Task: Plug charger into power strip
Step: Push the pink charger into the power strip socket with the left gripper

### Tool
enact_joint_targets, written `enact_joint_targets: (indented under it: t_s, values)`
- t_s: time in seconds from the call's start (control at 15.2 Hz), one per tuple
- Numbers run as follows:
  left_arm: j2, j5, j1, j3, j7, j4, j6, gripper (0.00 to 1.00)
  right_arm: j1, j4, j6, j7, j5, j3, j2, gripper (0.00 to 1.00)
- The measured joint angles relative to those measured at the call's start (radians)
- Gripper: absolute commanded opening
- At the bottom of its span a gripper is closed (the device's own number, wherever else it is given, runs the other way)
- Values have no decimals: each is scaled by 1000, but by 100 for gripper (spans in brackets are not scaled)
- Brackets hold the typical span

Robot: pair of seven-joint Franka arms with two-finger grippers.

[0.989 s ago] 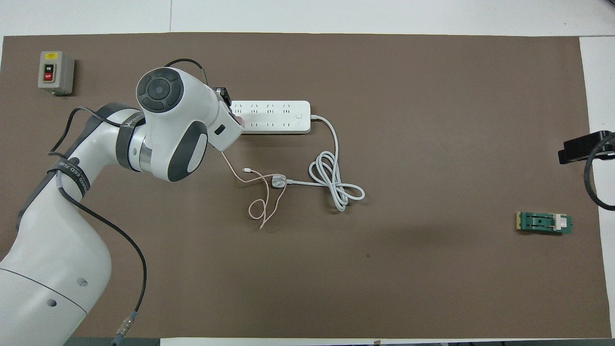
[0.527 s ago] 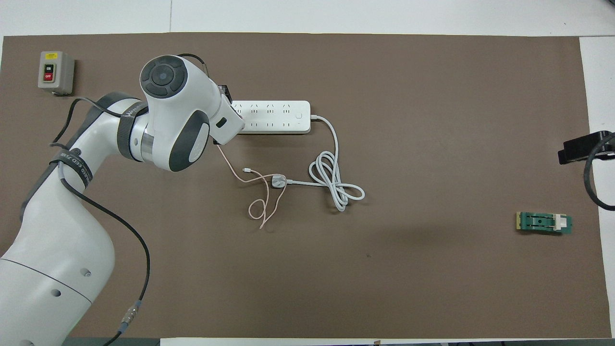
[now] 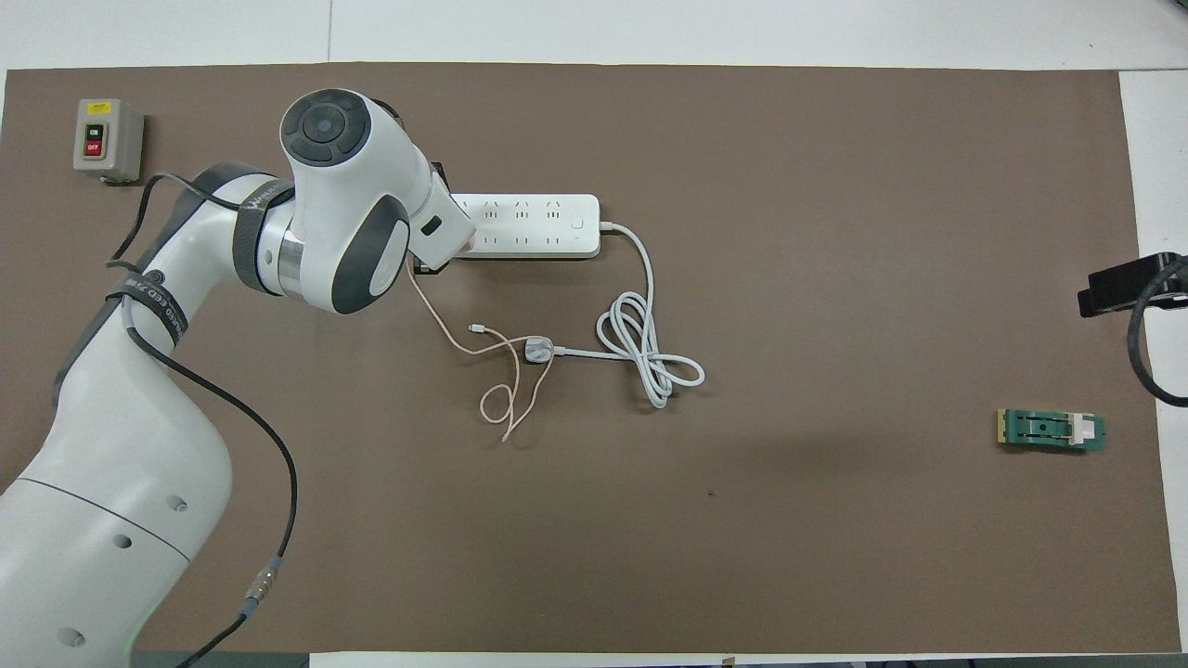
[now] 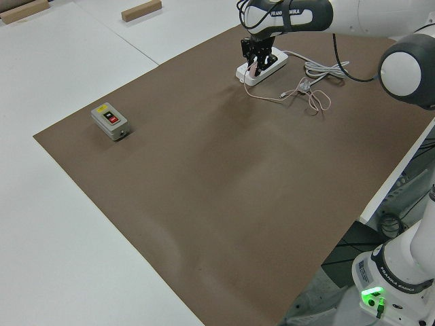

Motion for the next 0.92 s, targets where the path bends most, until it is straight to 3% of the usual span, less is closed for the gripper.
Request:
enact_joint_targets:
  t_s: [0.92]
  values:
    - [11,-95,23,5,56,14,-12,0,0,0,0,0,0,0,0,100]
